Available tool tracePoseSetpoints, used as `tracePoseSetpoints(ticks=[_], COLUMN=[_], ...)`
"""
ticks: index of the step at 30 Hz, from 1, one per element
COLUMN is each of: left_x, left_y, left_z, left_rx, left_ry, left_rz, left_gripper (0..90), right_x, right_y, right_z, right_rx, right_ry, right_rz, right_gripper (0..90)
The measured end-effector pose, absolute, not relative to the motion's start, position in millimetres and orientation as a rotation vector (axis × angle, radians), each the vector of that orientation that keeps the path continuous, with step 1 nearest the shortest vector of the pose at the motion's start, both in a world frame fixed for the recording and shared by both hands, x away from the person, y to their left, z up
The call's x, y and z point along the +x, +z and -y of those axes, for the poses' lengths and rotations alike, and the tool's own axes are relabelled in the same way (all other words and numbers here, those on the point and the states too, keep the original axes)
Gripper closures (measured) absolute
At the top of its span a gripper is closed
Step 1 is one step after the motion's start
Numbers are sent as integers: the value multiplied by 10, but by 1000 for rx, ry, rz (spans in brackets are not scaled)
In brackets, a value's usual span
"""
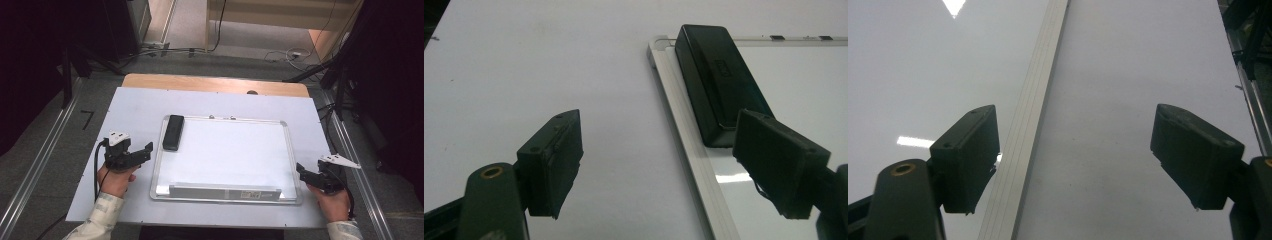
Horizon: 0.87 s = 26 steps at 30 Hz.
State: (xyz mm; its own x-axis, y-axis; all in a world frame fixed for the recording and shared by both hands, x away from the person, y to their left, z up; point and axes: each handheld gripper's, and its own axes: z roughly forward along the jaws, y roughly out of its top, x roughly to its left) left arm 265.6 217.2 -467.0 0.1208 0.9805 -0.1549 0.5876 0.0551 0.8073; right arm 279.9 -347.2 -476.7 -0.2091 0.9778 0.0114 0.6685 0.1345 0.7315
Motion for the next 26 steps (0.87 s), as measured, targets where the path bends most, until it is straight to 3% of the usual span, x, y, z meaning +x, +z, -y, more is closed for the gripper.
tracePoseSetpoints(ticks=[26], left_x=[2414], left_y=[-4779], left_z=[-2472], left_rx=[1612], left_ry=[643], left_rz=[-1621], left_gripper=[203], right_x=[2802], right_y=[-4773], right_z=[3470], right_rx=[1578], right_ry=[848], right_rz=[-1941], right_gripper=[183])
